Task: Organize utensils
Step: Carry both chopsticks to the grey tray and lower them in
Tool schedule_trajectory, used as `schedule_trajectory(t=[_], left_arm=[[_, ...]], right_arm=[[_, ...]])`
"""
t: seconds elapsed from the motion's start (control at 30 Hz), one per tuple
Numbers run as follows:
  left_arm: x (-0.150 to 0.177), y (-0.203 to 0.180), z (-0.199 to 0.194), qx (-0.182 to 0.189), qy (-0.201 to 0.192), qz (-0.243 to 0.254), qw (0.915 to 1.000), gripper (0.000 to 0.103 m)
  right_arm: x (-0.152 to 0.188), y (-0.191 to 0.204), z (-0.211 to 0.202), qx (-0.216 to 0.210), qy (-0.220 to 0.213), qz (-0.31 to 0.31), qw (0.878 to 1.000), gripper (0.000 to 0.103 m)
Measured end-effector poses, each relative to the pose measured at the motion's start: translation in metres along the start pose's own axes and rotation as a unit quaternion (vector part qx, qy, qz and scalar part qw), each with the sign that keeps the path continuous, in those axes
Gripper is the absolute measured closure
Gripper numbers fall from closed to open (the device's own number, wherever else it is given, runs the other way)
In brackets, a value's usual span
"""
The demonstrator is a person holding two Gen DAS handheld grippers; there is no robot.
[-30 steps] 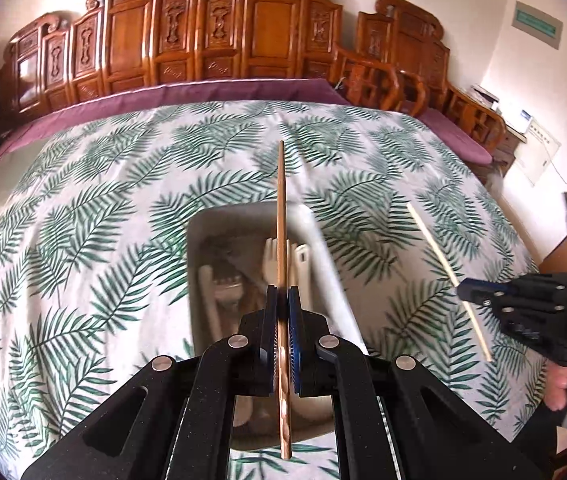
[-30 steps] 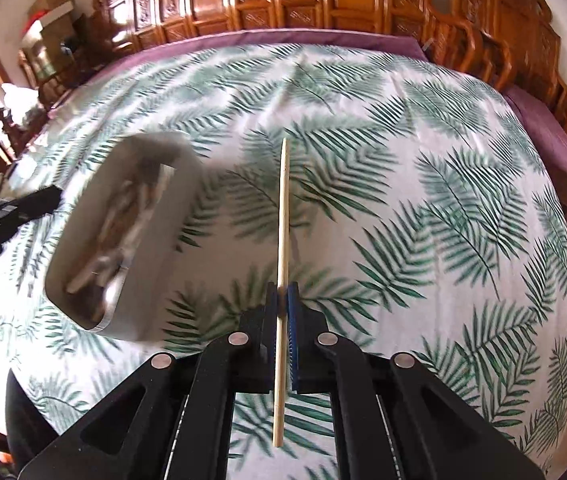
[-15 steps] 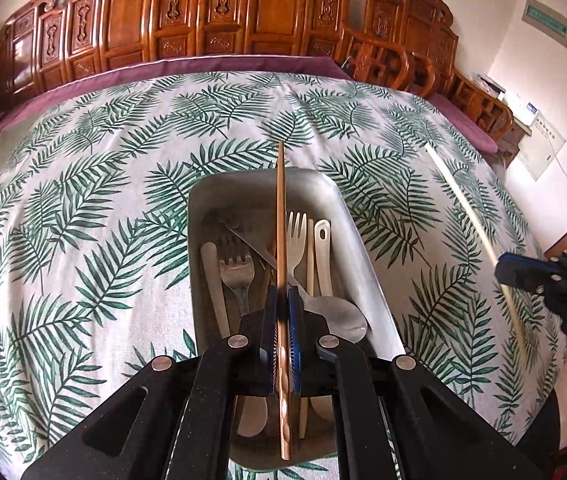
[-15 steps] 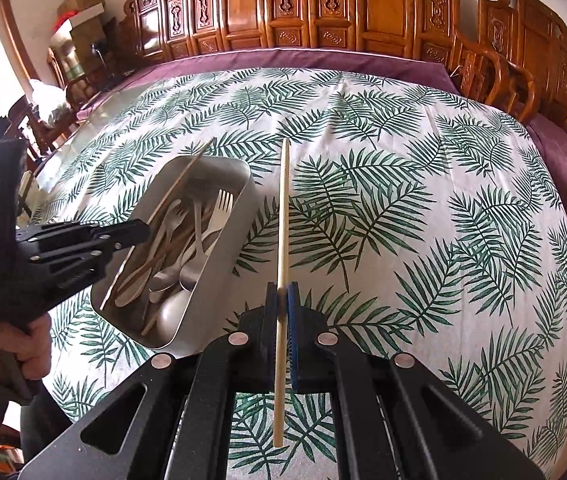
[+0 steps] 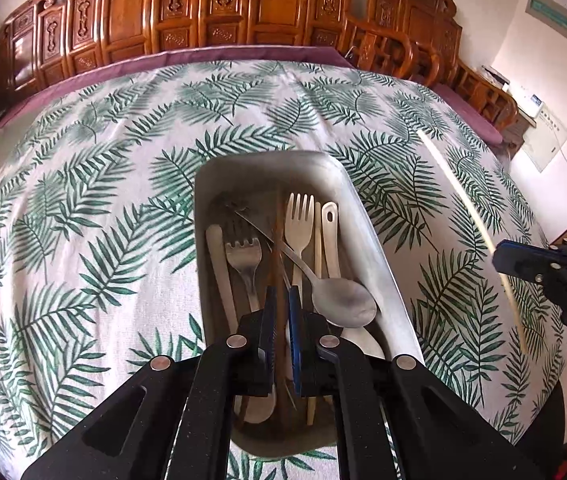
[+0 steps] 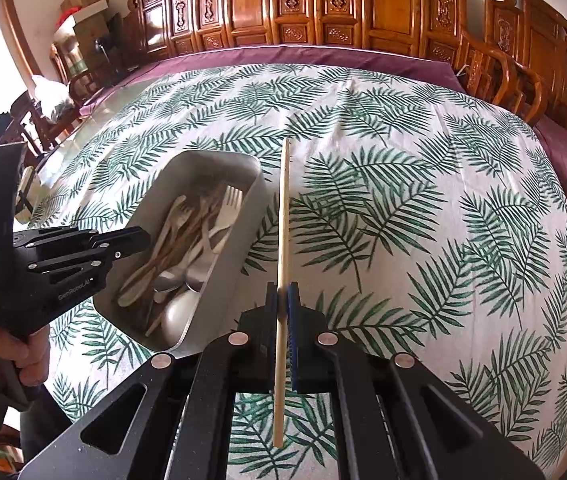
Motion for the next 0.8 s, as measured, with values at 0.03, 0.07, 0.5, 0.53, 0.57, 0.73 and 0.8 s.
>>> schedule_trajectory(t=[0.03, 0.07, 0.5, 0.53, 0.57, 0.73, 0.8], left_arm=[[-0.001, 0.000, -0.003, -0.001, -0.003, 0.001, 1.0000, 0.098], [-0.001, 0.001, -0.007, -0.001, -0.006, 0.001, 1.0000, 0.098], [0.006, 0.043, -0.056, -0.013, -0.051, -0.026, 0.9982, 0.086], [0.007, 0.047, -0.060, -0.014, -0.055, -0.028, 0.9980, 0.082], [0.007, 0.051, -0.064, -0.016, -0.060, -0.030, 0.9976, 0.081], [0.008, 0.070, -0.081, -0.025, -0.076, -0.044, 0.9959, 0.071], [0.009, 0.074, -0.083, -0.025, -0.078, -0.049, 0.9955, 0.071]], right_arm=[[-0.002, 0.003, 0.000, -0.002, -0.001, -0.002, 1.000, 0.097], [-0.003, 0.005, 0.001, -0.003, -0.001, -0.003, 1.000, 0.097], [-0.035, 0.072, 0.025, -0.047, 0.004, -0.038, 0.998, 0.097], [-0.036, 0.075, 0.028, -0.050, 0.005, -0.038, 0.998, 0.097], [-0.038, 0.079, 0.032, -0.054, 0.007, -0.036, 0.998, 0.097], [-0.041, 0.087, 0.050, -0.065, 0.019, -0.022, 0.997, 0.097], [-0.040, 0.087, 0.056, -0.064, 0.024, -0.018, 0.997, 0.097]])
Point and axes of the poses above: each gripper's, at about its wrist camera, not at the fingertips, and z roughly the way its jaws point, y to its left, x to its underside, the point moved 9 cm from there along z, roughly the way its jaws point, and after that the axes turned 6 degrees about y, right-handed, at the moved point
